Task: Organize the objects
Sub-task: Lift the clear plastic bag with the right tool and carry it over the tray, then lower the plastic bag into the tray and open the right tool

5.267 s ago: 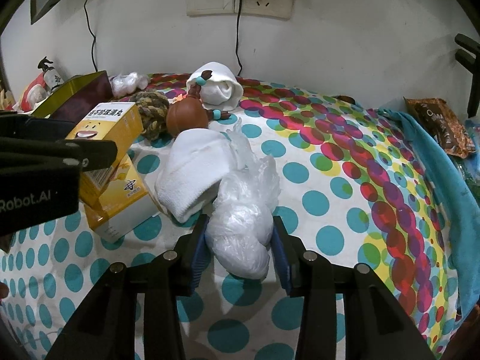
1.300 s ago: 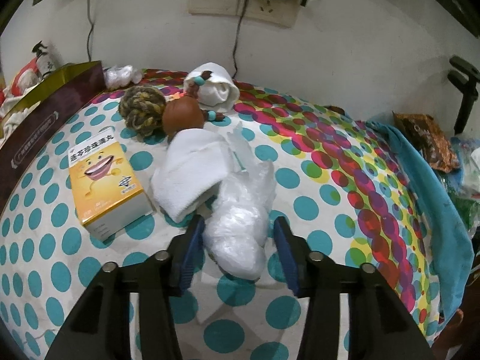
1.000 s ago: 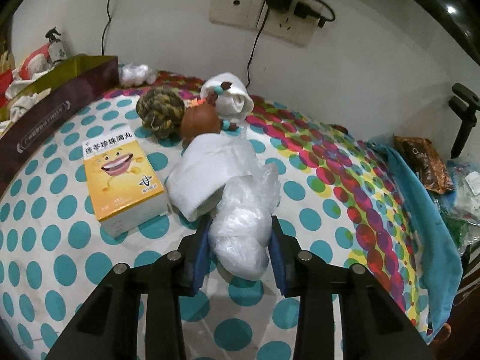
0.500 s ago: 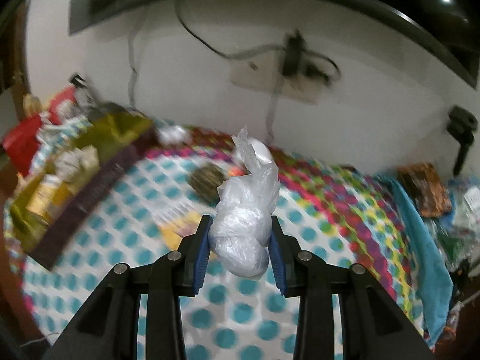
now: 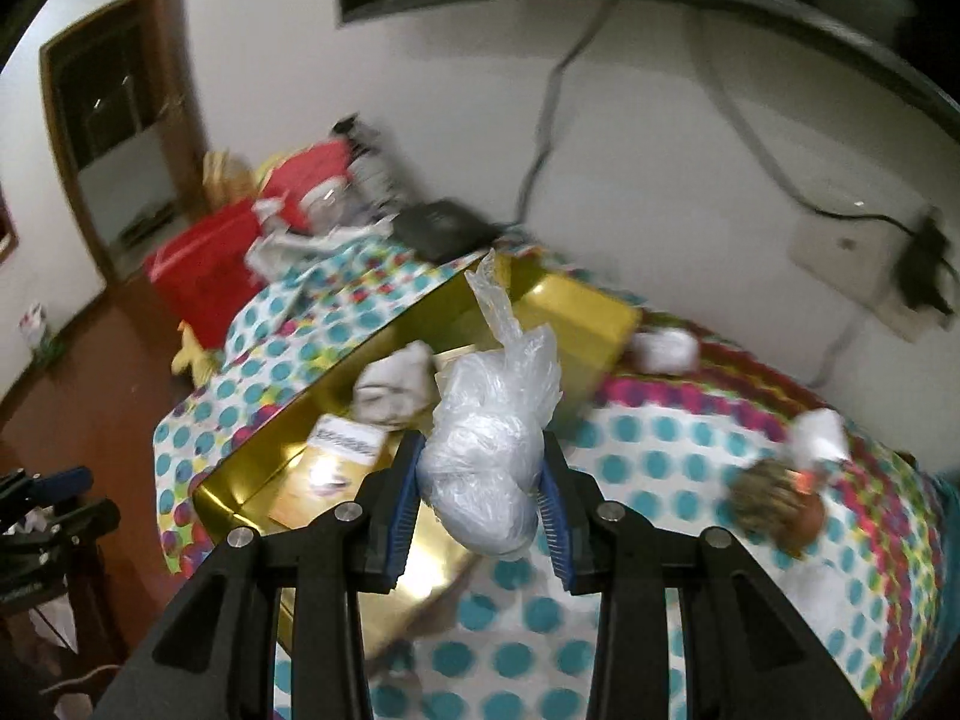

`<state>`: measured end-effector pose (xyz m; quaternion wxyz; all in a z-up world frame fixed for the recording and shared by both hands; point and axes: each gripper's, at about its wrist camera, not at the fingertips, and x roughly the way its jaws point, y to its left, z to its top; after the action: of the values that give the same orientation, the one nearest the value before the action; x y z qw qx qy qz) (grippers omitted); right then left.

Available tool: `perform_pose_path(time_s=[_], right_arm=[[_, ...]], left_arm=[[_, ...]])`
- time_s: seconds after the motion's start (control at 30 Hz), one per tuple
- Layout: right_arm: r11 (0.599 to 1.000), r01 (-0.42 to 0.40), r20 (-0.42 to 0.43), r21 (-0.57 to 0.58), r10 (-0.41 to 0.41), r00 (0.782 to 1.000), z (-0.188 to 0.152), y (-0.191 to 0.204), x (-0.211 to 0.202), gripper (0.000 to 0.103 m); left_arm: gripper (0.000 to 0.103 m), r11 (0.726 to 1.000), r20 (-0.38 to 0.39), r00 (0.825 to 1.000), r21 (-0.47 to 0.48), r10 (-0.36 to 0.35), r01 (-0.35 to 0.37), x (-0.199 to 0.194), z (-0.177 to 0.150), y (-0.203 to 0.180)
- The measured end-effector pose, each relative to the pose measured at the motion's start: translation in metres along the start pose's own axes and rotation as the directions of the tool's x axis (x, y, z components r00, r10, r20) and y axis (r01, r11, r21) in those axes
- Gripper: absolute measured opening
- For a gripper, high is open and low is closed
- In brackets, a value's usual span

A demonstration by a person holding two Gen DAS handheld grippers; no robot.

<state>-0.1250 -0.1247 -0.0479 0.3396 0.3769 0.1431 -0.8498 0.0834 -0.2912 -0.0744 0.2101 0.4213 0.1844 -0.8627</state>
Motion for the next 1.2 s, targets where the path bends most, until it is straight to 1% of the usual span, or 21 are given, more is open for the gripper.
perform_pose_path(time_s=[0.03, 0.1, 0.23, 0.37, 0.63, 1.2], right_arm=[[1.0, -0.001, -0.018, -0.01, 0.001, 1.0, 0.001, 0.009, 0.009, 0.034], [1.0, -0.013, -0.059, -0.019, 0.011, 0.998, 0.002, 0.022, 0.028, 0.034], [1.0, -0.022, -0.106, -0.014, 0.02, 0.994, -0.002, 0.031, 0.053, 0.034], [0.999, 0.014, -0.132, -0.035, -0.018, 0.991, -0.006, 0.033, 0.067, 0.034], [0.995, 0.062, -0.148, -0.078, -0.073, 0.986, -0.005, 0.04, 0.085, 0.035], [0.992, 0.082, -0.145, -0.092, -0.094, 0.985, -0.005, 0.039, 0.093, 0.037]], left_arm=[[0.066, 1.0, -0.001, 1.0, -0.005, 0.001, -0.001, 0.001, -0.001, 0.003], [0.066, 1.0, -0.004, 1.0, -0.013, 0.006, -0.006, 0.001, -0.002, 0.008], [0.068, 1.0, -0.013, 1.0, -0.023, 0.01, -0.01, 0.004, -0.004, 0.018], [0.069, 0.999, -0.033, 0.999, -0.032, 0.006, -0.008, 0.01, -0.006, 0.025], [0.069, 0.999, -0.065, 0.998, -0.036, -0.004, 0.001, 0.018, -0.009, 0.029], [0.069, 1.0, -0.081, 0.997, -0.028, -0.014, 0.012, 0.021, -0.011, 0.025]])
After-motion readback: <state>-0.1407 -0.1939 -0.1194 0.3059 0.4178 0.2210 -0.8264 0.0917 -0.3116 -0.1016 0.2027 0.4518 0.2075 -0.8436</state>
